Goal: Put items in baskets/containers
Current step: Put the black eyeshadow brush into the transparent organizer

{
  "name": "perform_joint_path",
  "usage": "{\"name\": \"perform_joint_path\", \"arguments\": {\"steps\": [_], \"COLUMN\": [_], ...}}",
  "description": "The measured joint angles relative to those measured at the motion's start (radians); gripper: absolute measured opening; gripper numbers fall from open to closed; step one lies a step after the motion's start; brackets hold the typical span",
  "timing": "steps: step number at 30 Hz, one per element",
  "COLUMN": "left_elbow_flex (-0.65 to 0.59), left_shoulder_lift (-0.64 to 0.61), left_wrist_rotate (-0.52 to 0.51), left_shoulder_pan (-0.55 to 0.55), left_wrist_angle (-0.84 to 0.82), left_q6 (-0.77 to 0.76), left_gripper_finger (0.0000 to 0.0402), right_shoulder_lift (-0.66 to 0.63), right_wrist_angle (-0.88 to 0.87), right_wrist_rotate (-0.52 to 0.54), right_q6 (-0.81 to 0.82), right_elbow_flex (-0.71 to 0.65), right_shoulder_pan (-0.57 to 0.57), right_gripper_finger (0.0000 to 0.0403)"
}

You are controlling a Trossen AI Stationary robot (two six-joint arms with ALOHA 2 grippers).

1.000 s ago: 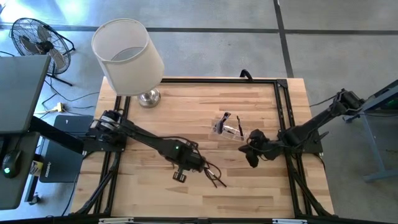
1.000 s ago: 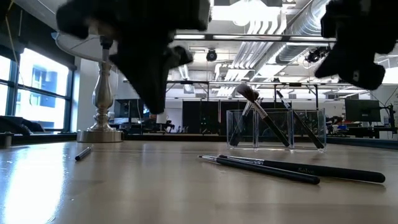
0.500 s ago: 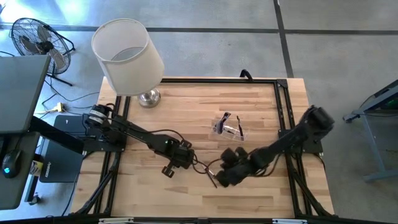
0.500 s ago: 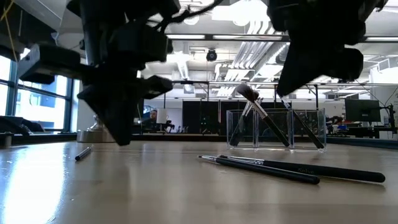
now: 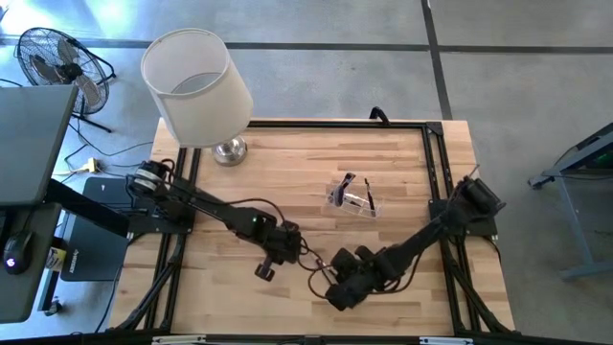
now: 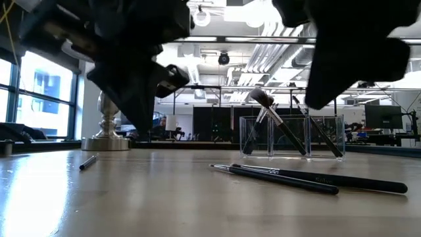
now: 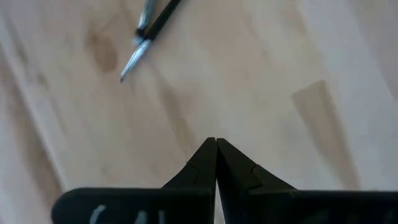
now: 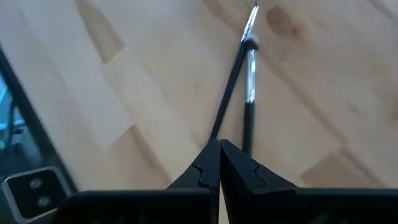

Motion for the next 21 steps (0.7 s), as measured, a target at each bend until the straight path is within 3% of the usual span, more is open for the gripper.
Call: {"name": "perform_joint_path", "arguments": {"steps": [6,15,21], "left_elbow_flex": [0.043,0.047,0.047], "left_shoulder_lift": [0.0,0.0,0.001], "left_wrist_rotate": [-0.035,-0.063,-0.113], "left_shoulder_pan": [-0.031,-0.029,-0.029], "left_wrist_angle": [0.008,0.045,0.045], "left_q6": [0.003,0.028,0.093], "left_gripper_finger": [0.0,0.0,0.0], "right_shoulder_lift": [-0.001,-0.001,-0.001], "right_wrist_angle": [0.0,0.027,0.041], "right_wrist_rotate": [0.096,0.098,0.136], "right_q6": [0.012,0.154,0.021], "right_elbow_flex": [-0.014,-0.104,-0.116], "right_shoulder_pan": [0.087,0.152,0.151], "right_gripper_finger": [0.0,0.0,0.0]}}
